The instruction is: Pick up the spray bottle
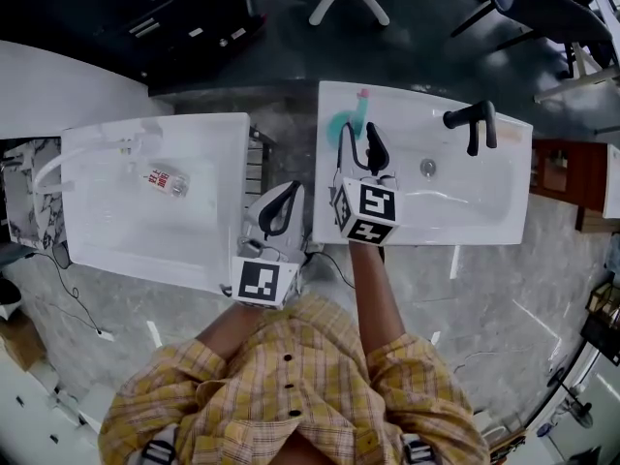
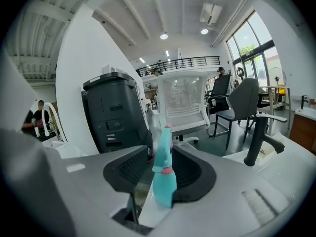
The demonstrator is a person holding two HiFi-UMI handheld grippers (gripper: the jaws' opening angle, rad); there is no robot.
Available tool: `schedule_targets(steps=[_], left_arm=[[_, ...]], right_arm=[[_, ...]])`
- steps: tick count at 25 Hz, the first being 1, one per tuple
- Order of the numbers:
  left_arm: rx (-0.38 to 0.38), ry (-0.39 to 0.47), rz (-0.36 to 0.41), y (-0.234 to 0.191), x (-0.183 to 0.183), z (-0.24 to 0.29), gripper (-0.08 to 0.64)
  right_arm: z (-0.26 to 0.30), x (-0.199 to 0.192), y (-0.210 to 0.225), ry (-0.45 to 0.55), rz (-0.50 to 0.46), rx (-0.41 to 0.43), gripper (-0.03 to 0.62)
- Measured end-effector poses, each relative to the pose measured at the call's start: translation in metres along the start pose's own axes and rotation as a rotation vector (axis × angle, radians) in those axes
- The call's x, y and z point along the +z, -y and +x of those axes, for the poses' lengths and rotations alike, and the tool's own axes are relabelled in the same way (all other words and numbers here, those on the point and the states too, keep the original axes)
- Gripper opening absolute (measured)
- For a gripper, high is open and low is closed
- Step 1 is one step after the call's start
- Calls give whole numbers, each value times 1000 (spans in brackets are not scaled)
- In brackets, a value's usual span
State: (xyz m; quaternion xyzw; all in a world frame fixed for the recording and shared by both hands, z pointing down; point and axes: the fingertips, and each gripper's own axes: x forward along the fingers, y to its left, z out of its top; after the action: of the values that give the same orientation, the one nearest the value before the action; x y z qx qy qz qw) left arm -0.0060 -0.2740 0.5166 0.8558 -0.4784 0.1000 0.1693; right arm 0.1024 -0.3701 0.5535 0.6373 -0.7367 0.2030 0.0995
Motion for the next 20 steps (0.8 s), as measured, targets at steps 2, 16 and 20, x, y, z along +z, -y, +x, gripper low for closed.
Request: schedule_targets(steps=[2, 16, 20], left_arm=[[0, -5, 1, -1, -2, 1, 0], [4, -15, -3, -6, -5, 1, 0], [-3, -9, 4, 0, -4, -1, 0]], right_arm=[[5, -3, 2, -10, -1, -11, 140], [22, -11, 8, -59, -95, -54, 92], [18, -10, 12, -57, -88, -55, 91]])
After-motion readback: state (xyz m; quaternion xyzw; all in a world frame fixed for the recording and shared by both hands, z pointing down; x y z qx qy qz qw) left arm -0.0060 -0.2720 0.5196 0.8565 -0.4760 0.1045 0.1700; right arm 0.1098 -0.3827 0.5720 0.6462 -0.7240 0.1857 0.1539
